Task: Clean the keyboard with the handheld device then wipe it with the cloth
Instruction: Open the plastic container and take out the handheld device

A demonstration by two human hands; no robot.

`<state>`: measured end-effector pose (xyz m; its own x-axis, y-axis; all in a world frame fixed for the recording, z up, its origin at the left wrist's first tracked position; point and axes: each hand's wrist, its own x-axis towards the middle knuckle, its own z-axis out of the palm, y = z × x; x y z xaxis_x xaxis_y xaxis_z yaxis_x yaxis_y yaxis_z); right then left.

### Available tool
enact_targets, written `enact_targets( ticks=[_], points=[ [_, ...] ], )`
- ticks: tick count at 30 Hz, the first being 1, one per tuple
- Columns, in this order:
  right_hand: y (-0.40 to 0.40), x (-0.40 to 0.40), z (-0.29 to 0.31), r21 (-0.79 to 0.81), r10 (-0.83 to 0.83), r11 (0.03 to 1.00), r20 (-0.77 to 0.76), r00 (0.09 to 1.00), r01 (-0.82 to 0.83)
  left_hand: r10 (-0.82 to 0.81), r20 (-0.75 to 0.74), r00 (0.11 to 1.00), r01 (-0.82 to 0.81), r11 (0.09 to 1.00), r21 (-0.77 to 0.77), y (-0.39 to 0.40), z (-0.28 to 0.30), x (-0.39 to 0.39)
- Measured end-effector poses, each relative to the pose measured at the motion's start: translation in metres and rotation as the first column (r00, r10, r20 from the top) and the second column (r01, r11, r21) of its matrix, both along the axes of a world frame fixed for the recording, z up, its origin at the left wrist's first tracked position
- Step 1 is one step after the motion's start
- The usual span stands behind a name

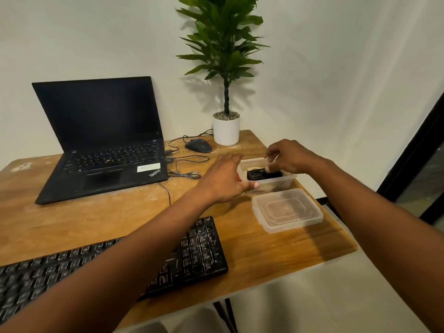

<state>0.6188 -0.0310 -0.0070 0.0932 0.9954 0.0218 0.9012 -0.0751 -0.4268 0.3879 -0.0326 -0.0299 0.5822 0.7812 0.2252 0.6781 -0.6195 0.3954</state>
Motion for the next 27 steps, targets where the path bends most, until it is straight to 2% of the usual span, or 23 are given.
enact_targets(
  ticks=[4, 11, 18, 23, 27],
  points=[
    [0.011, 0.001, -0.003, -0.160, 0.101, 0.983, 0.034, 0.994, -0.095, 0.010, -0.012, 1.000, -0.011, 1.000, -0.004, 0.022, -0.005, -0.001],
    [0.027, 0.000, -0.009, -0.246, 0.189, 0.957, 0.125, 0.974, -0.154, 0.000, 0.003, 1.000, 0.000, 1.000, 0.001, 0.039, -0.019, 0.000],
    [0.024, 0.000, -0.006, -0.156, 0.162, 0.978, 0.140, 0.977, -0.140, 0.009, 0.042, 0.999, -0.008, 1.000, -0.005, 0.044, -0.021, -0.010],
    [0.011, -0.006, 0.011, -0.032, 0.129, 0.992, 0.120, 0.984, -0.126, 0.034, 0.068, 0.997, -0.032, 0.999, -0.018, 0.043, -0.012, -0.021],
    [-0.003, -0.025, 0.031, 0.073, 0.162, 0.983, 0.075, 0.984, -0.167, 0.082, 0.188, 0.979, -0.069, 0.995, -0.072, 0.045, 0.010, -0.040]
  ],
)
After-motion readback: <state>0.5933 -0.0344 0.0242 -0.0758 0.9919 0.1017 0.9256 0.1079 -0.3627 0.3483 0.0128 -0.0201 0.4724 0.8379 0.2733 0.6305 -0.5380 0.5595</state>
